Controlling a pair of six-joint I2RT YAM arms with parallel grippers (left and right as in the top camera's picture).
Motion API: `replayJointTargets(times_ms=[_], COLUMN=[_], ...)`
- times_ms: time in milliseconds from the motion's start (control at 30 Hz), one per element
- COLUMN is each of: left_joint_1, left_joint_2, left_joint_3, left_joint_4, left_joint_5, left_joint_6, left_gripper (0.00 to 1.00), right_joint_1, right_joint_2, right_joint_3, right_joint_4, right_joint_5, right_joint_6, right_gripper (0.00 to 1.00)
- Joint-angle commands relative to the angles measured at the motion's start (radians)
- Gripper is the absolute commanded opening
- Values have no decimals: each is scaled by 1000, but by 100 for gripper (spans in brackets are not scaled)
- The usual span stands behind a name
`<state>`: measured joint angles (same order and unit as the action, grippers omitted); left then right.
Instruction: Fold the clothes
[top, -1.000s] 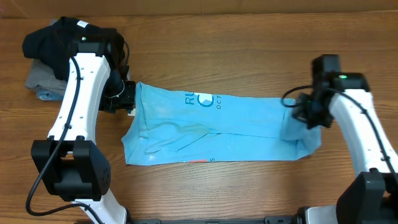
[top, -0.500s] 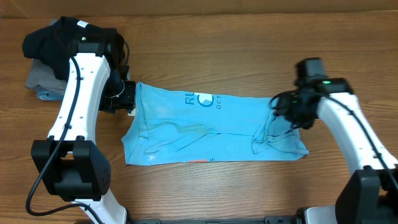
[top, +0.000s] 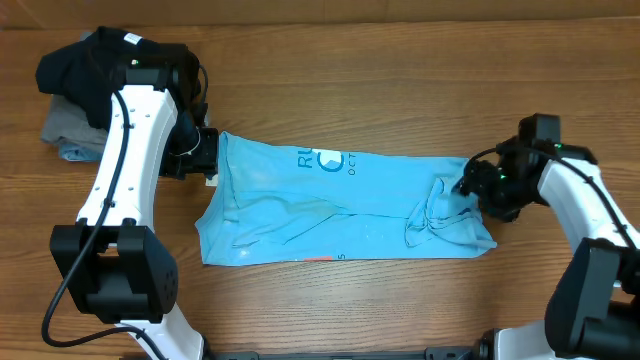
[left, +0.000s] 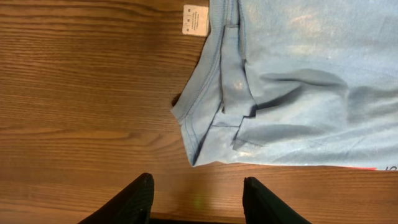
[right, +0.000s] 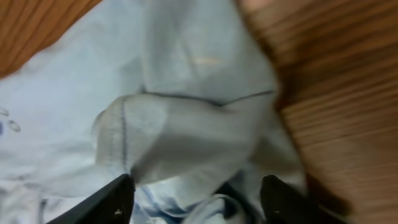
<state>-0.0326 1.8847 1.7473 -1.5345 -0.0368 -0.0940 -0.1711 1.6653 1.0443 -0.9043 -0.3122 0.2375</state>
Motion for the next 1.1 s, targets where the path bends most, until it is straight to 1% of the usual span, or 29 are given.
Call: replayJointTargets(times_ms=[0,133,167,267,300,367,433,567,700,767,933,1000,1067], left_joint_1=[0,0,0,0,0,0,0,0,0,-1,0,0,0], left_joint_2=[-22,-22,-22,-22,-22,-22,-22,-22,-22,-22,-22,-22,-22], left_joint_3=[24,25,25,25,25,24,25,25,25,25,25,25,25], left_joint_4=[0,-2,-2,-2,-2,-2,-2,-1,6,8,8,8,6], left_joint_5=[12,13,13,28,30,30,30,30,31,31,30,30,30], left_joint_6=[27,27,27,28,28,28,29,31,31,31,31,31,31], left_gripper=[49,48,48,47,48,47,48,48,48,48,48,48,49], right_joint_1=[26,75,91,140,152,150,137,138,189,235,343,391,433], right_joint_2=[2,3,8,22,22,22,22,22,22,22,22,22,22], right_joint_3=[-13,-18,-21,-23,-19,-10,-2,-2,-2,-1,35,63,84], right_joint_4=[39,79,90,138,153,144,124,94,105,115,54,25,4], right_joint_5=[-94,-92,-90,-89,-72,-61,-55,7,113,184,363,448,523], right_joint_6=[8,37,43,69,70,70,70,77,112,117,152,161,190], right_gripper=[50,49,46,23,26,46,60,61,55,51,49,50,53])
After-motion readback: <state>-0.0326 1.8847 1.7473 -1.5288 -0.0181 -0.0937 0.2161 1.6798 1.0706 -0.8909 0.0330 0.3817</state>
